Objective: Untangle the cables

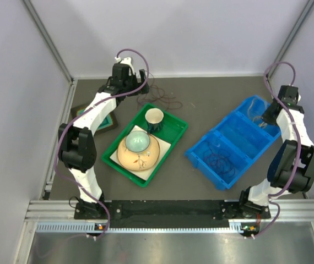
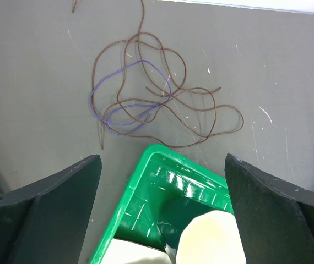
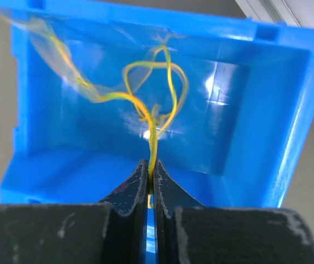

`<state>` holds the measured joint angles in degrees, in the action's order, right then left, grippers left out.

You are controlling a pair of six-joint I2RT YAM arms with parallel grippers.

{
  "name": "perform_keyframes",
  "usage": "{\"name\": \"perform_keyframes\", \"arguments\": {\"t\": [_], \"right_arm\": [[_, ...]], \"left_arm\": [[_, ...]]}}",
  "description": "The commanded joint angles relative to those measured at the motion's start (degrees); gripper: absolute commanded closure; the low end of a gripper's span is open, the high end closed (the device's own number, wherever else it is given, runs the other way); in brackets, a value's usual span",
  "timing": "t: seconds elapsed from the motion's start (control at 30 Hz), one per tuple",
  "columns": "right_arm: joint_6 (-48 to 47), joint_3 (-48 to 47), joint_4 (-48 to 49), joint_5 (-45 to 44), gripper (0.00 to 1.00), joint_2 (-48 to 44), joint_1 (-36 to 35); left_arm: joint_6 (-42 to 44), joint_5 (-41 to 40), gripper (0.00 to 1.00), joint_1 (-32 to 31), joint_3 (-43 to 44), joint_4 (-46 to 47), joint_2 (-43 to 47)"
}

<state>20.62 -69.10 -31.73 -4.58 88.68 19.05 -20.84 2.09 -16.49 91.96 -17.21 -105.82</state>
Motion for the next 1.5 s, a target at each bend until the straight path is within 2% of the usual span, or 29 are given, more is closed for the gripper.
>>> {"name": "perform_keyframes", "arguments": {"t": [0.0, 0.2, 0.3, 0.37, 0.4, 0.47, 0.5, 0.6, 0.77, 1.2, 1.33, 1.47], "right_arm": [[0.47, 1.42, 2.46, -3.59, 1.00, -1.94, 0.02], [1.35, 2.30, 2.37, -8.42, 1.00, -1.49, -0.06], [2.14, 2.13, 2.02, -7.38, 0.98, -3.33, -0.06], [2.49, 1.34, 2.02, -6.15, 0.87, -4.65, -0.24], [2.58, 1.08, 1.76, -5.62, 0.75, -5.88, -0.33], [2.67, -0.24, 1.67, -3.00, 0.66, -7.03, -0.42], [3.10, -0.77, 1.58, -2.37, 0.51, -7.56, -0.42], [3.55, -3.40, 0.53, -1.05, 0.38, -8.88, -0.77], [3.81, -6.22, -1.06, 0.01, 0.36, -9.49, -1.03], [3.02, -5.43, -0.18, 4.49, 0.36, -14.49, -2.79], [2.67, -4.11, 1.66, 8.08, 0.35, -16.35, -6.02], [2.05, -6.13, 2.11, 8.89, 0.35, -14.60, -12.62]], "left_arm": [[0.54, -0.24, 0.01, -0.03, 0.41, 1.22, 3.52], [-0.78, 1.08, 0.01, -0.03, -0.12, 1.31, 3.43], [-0.87, 0.73, 0.01, -0.03, -0.29, 1.39, 3.51], [-0.78, 0.64, 0.01, -0.03, -0.12, 1.48, 3.60], [-0.87, 0.55, 0.01, -0.03, -0.12, 1.48, 3.60], [-1.22, 0.73, 0.01, -0.03, -0.12, 1.57, 3.60], [-1.31, 0.64, 0.01, -0.03, -0.03, 1.57, 3.52], [-2.10, 0.90, 0.01, -0.03, 0.23, 1.48, 3.08], [-2.28, 0.90, 0.01, -0.03, -0.20, 1.30, 3.52], [-2.27, -0.24, 0.01, -0.21, -1.96, 0.86, 2.73], [-2.36, -1.56, 0.01, -1.00, -3.02, 0.87, 0.63], [-0.52, -6.12, 0.01, -1.00, 2.41, -2.20, -3.86]]}}
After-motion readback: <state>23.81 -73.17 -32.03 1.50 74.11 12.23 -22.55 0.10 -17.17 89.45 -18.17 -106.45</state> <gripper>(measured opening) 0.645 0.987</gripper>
